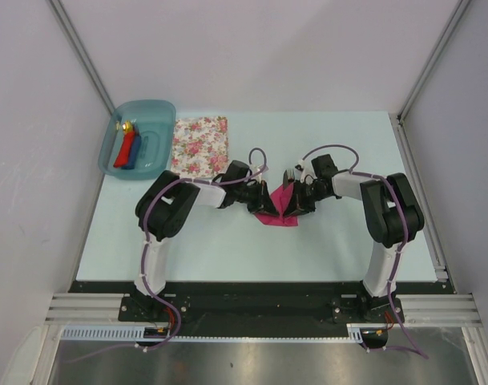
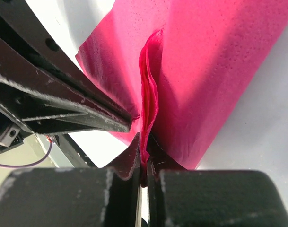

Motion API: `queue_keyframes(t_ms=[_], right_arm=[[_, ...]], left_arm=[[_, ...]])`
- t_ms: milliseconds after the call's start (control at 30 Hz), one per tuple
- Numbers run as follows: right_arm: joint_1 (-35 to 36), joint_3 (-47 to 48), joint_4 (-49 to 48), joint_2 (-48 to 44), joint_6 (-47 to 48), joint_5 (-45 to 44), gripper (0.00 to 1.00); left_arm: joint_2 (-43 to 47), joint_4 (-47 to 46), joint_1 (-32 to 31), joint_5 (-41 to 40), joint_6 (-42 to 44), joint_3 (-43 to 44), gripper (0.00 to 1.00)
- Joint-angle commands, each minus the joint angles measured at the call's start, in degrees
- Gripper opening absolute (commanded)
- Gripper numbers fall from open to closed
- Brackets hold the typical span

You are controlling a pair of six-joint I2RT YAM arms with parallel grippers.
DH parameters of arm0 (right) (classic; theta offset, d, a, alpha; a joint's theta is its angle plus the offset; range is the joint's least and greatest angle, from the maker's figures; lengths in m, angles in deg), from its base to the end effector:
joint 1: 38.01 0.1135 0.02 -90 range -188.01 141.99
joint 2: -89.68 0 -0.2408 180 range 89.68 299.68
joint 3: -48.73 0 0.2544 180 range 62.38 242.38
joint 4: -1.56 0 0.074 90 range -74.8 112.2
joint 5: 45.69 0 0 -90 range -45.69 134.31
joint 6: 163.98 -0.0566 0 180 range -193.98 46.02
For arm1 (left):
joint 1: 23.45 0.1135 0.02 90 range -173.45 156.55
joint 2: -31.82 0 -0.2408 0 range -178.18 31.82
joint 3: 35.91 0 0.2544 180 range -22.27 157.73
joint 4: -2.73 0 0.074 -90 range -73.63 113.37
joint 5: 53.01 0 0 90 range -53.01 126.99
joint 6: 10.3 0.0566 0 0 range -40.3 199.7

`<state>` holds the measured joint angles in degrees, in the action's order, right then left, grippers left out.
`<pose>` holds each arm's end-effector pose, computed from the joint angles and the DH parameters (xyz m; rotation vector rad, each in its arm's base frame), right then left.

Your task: Place the utensils on the paper napkin and roll it up

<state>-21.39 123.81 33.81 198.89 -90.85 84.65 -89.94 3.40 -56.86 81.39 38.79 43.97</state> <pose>0.3314 0.1371 0.0908 -0.2043 2.7377 1.1277 0.3292 -0.2646 0.0710 0.2866 2.5476 -1.4906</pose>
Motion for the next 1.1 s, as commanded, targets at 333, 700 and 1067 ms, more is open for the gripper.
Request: queue_keyframes(t_ms=[333, 700, 1067], right_arm=[[0.6, 2.29, -2.0, 1.36, 0.78, 1.06, 0.54], [0.69, 2.03, -2.88, 1.1, 0.87, 2.55, 0.81], [0.87, 1.24, -4.28, 0.3, 0.6, 2.55, 0.68]], left_arm=[[6.88, -5.48, 6.34, -0.63, -2.51, -0.76, 0.35], [3.72, -5.04, 6.08, -1.34, -4.45, 6.97, 0.5], [-1.73, -4.69, 2.21, 1.12, -5.67, 12.69, 0.46]])
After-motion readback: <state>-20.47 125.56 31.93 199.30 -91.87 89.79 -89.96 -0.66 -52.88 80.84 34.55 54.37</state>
